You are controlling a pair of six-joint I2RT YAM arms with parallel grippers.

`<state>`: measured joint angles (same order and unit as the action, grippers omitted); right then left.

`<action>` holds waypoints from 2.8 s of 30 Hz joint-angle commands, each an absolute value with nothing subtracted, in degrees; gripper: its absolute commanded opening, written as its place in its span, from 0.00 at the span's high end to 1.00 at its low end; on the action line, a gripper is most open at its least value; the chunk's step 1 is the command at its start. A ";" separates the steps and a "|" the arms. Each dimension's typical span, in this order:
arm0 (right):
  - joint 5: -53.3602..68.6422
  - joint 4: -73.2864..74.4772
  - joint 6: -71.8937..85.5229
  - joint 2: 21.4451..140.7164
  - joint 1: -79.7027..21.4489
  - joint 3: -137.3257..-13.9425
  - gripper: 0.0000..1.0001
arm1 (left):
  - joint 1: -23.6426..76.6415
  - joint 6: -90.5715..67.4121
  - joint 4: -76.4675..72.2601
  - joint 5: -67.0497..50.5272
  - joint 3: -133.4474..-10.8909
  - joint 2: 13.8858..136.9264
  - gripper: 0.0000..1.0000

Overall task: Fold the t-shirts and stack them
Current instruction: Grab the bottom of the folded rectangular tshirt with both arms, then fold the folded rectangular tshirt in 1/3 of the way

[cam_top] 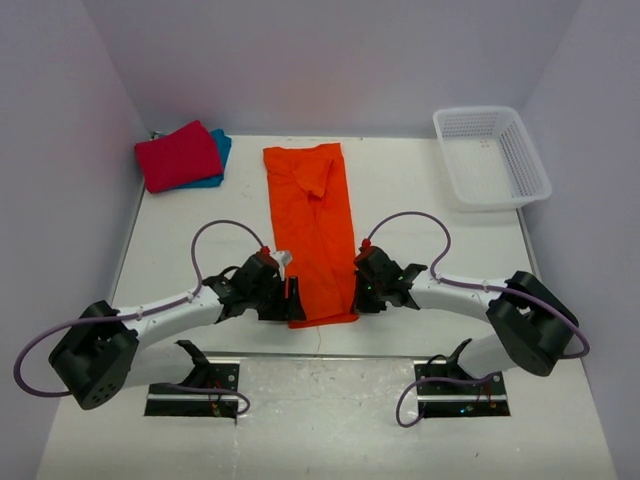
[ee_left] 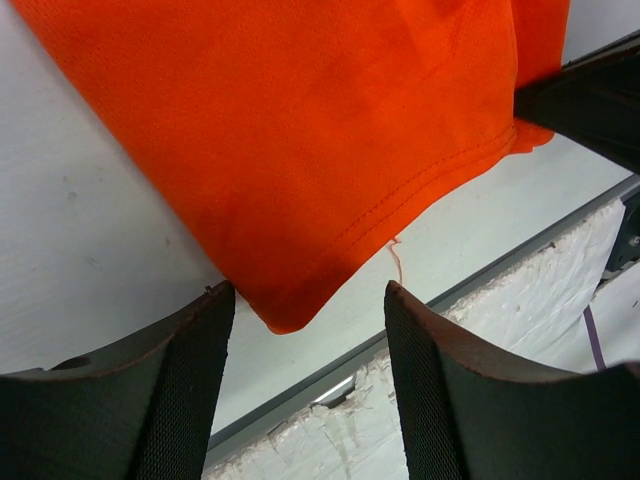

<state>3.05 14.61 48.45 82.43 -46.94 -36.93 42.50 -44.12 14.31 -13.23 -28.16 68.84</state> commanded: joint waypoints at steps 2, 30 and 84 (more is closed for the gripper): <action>3.08 15.47 48.69 81.21 -47.37 -36.39 1.00 | 43.59 -46.32 11.34 -12.83 -27.16 70.39 0.38; 3.34 14.76 48.34 82.88 -47.55 -35.95 1.00 | 44.56 -48.34 11.51 -9.67 -26.90 72.07 0.96; -10.89 34.27 53.61 72.77 -64.33 -40.43 1.00 | 44.91 -53.52 34.63 -2.28 -22.41 49.66 1.00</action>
<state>-6.46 27.53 53.25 74.00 -63.53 -38.85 44.77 -52.29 29.10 -4.73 -21.02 51.22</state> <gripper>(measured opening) 0.007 0.008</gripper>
